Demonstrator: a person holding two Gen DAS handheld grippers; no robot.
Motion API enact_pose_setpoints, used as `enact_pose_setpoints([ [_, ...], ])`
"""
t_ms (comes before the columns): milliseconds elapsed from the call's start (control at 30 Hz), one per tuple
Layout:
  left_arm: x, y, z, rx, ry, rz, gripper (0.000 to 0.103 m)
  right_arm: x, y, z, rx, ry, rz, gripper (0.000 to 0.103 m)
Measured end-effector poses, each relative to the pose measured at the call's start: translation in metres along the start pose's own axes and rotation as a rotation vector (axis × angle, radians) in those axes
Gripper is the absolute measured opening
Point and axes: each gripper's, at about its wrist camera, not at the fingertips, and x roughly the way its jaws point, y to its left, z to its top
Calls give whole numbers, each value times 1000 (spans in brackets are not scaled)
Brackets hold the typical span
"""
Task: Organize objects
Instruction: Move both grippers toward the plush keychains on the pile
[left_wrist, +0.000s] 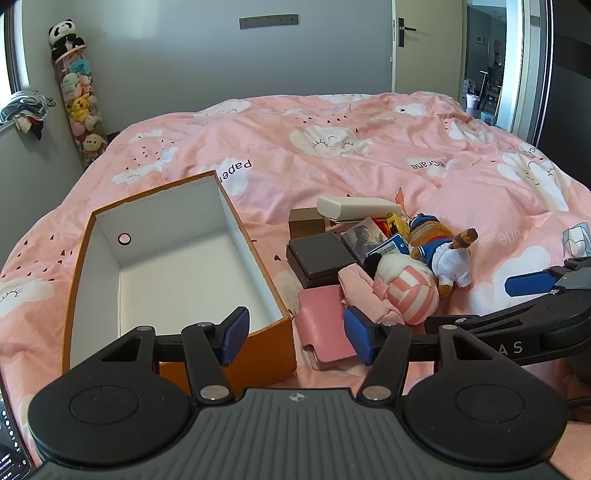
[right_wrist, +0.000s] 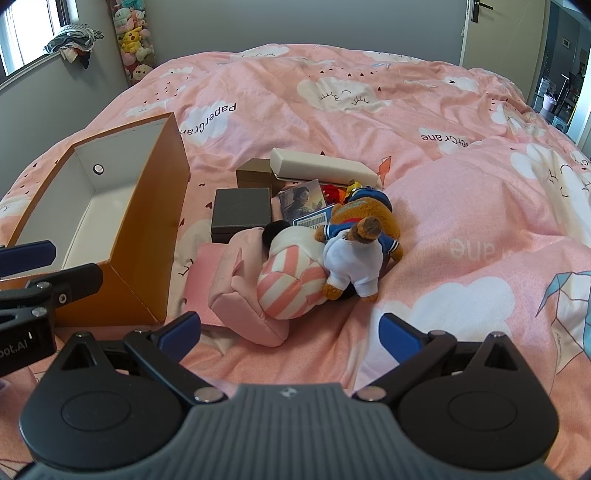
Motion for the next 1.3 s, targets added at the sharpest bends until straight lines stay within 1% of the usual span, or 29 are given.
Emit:
enact_pose_setpoints([
  [367,2,-1,1,6,9,-5,69,0,-1,0,0,1,0,102],
  [500,3,-2,1,15,11,-20,69,1,0,2,2,1,-1,102],
  [667,6,-6,2,51,12,-65,69,6,-5,2,30,4,7,102],
  [767,9,-8,4,69,17,-104,69,6,-12,4,70,-15,18,102],
  [933,19,-5,16,61,29,-173,69,9,-28,14,95,-14,7,102],
  [1000,23,-5,23,64,29,-199,69,9,-35,21,100,-21,5,96],
  [1033,26,-6,28,65,31,-214,69,10,-38,26,97,-20,6,88],
  [1067,30,-8,33,74,35,-237,69,11,-41,32,93,-19,1,82],
  [1100,34,-11,39,82,44,-251,69,11,-44,37,87,-22,-6,81],
  [1200,48,-23,51,122,57,-253,69,18,-52,56,79,-28,-17,77],
  [1233,53,-26,54,132,58,-254,69,22,-54,62,73,-20,-22,73],
  [1300,65,-33,60,152,74,-278,68,32,-55,71,49,6,-26,70],
])
